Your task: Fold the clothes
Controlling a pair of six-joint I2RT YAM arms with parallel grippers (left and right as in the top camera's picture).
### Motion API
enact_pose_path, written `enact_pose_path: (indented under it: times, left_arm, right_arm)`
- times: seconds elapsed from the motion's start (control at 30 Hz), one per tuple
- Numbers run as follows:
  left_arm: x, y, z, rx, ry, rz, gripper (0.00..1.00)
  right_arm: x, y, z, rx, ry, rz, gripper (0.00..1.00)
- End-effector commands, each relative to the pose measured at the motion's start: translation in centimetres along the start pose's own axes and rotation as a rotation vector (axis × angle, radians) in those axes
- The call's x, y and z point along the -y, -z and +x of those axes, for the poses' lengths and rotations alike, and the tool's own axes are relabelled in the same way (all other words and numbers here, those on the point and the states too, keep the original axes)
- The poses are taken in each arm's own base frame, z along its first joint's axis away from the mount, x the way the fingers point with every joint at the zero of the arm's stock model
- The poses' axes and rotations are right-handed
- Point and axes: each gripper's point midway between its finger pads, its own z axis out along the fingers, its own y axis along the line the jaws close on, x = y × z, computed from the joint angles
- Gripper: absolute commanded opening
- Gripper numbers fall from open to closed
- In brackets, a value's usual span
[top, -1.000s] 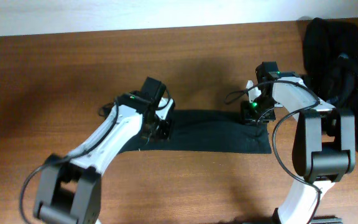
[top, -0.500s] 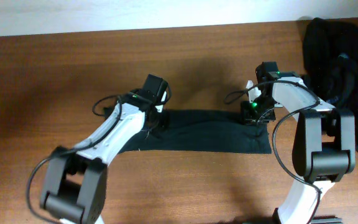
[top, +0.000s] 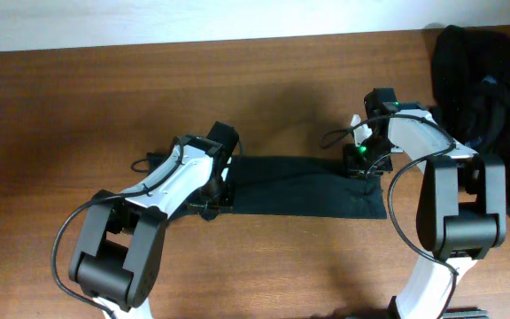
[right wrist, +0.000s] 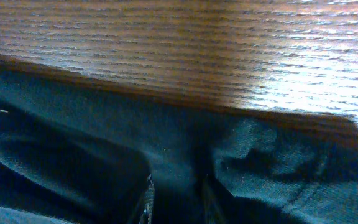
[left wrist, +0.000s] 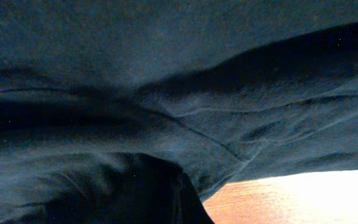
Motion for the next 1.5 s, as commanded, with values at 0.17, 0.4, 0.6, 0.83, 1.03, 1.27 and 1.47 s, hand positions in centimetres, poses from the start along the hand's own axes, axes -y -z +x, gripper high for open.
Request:
enact_pose_path:
  times: [0.17,0.4,0.6,0.83,1.03,1.27,1.47]
  left_arm:
    - [0.8,2.3,-3.6,0.122,-0.039,0.016,0.01]
    - [1.2,8.5,-4.1,0.162,-0.04,0.03,0.15]
    - [0.2,8.5,-0.3,0.022,-0.041,-0.006,0.5]
    - [-0.7,5.4,2.6,-0.085,-0.056,-0.032,0.52]
    - [-0.9,2.8,5.0,-0.161,-0.051,-0.023,0.52]
    - [-0.9,2.3,4.2,-0.125,-0.116,-0.03,0.57]
    - [0.8,1.8,3.8,-0.076,-0.294,-0.068,0.61]
  right_arm:
    - [0.4,-0.6,1.0,-0.032,0.003,0.025,0.31]
    - [0.4,-0.6,1.3,-0.044,0.002,0.025,0.4]
    - [0.4,-0.6,1.0,-0.032,0.003,0.025,0.53]
    - [0.4,-0.6,0.8,-0.026,0.004,0.025,0.54]
    - [0.4,-0.6,0.8,-0.026,0.005,0.025,0.54]
    - [0.4,-0.6,0.8,-0.025,0.005,0.025,0.54]
    - [0.4,-0.6,0.8,-0.026,0.004,0.025,0.54]
